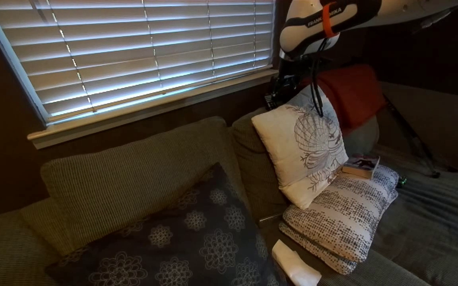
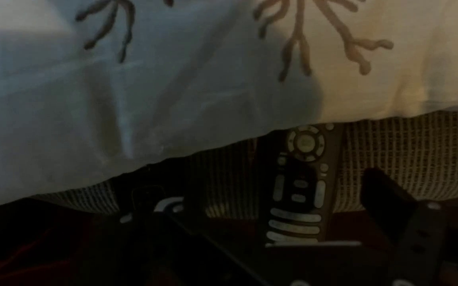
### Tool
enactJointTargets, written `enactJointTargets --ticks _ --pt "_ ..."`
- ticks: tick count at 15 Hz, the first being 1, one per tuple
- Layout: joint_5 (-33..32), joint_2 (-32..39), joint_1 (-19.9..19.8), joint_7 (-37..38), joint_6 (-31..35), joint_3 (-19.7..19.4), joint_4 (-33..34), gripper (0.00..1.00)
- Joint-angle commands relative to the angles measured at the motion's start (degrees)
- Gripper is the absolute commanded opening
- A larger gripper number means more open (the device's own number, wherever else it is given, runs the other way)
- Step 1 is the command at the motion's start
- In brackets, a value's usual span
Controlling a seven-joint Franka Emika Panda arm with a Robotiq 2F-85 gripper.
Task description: Move the remote forward
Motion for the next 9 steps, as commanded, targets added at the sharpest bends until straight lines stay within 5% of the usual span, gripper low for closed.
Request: enactJointTargets --ticks 1,9 --pt "1.3 3.2 -1.0 -5.1 4.4 2.8 3.1 1.0" --pt "2.5 6.6 -1.8 -12.5 12.1 5.4 4.8 1.0"
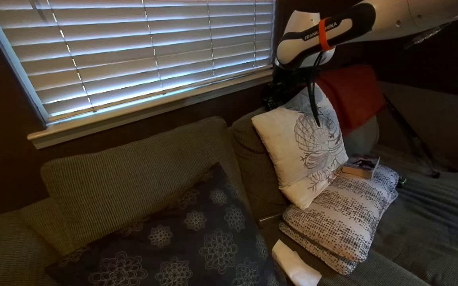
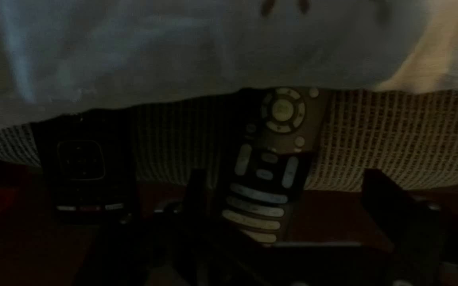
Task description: Move the remote forward
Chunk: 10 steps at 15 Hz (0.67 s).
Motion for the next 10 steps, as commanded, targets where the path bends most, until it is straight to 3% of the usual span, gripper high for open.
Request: enactJointTargets --ticks 1,10 --pt "2.0 3.5 -0.8 -3.9 2.1 1.2 4.7 1.0" --pt "2.1 6.2 -1.1 -1.1 4.8 2.1 6.8 1.0"
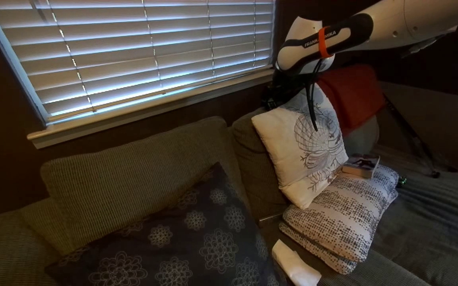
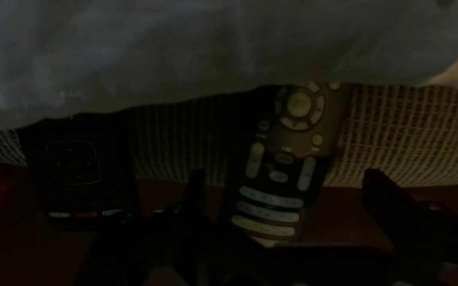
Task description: Move the remote forward
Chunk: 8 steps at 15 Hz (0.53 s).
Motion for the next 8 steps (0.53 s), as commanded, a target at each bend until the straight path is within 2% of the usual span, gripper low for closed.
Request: enactJointTargets --ticks 1,4,5,6,8 --pt "1.2 3.1 -0.3 0.5 1.2 1.2 4.2 1.0" --pt "1.1 3.6 -0.2 1.3 1.3 1.1 4.7 0.97" --pt "1.1 3.8 -0.2 1.5 1.2 1.1 4.9 0.89" --pt "1.2 3.9 -0.2 1.7 1.2 1.1 5.1 0.75" --pt "1.2 4.1 -0.2 2.0 1.0 1.2 5.5 0.62"
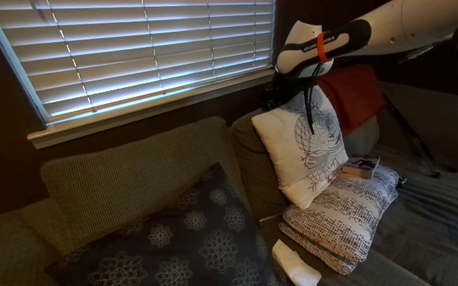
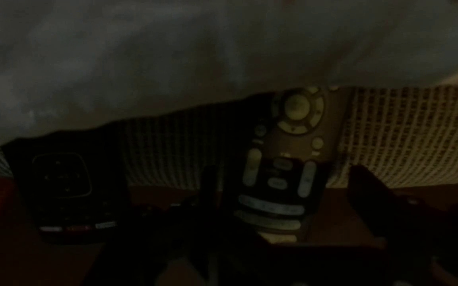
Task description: Move the remote forward
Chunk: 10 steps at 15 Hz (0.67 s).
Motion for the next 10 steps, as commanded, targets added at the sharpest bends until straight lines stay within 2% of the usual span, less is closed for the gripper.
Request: enactJointTargets --ticks 1,3,4,10 --pt "0.9 2.2 -0.1 0.6 0.3 0.8 3.5 0.53" --pt "0.9 2.3 -0.1 0.8 0.2 0.8 3.6 0.39" --pt "1.0 2.3 0.0 1.0 0.2 0.9 3.7 0.35" --pt "1.0 2.0 -0.1 0.9 0.3 1.3 3.5 0.35"
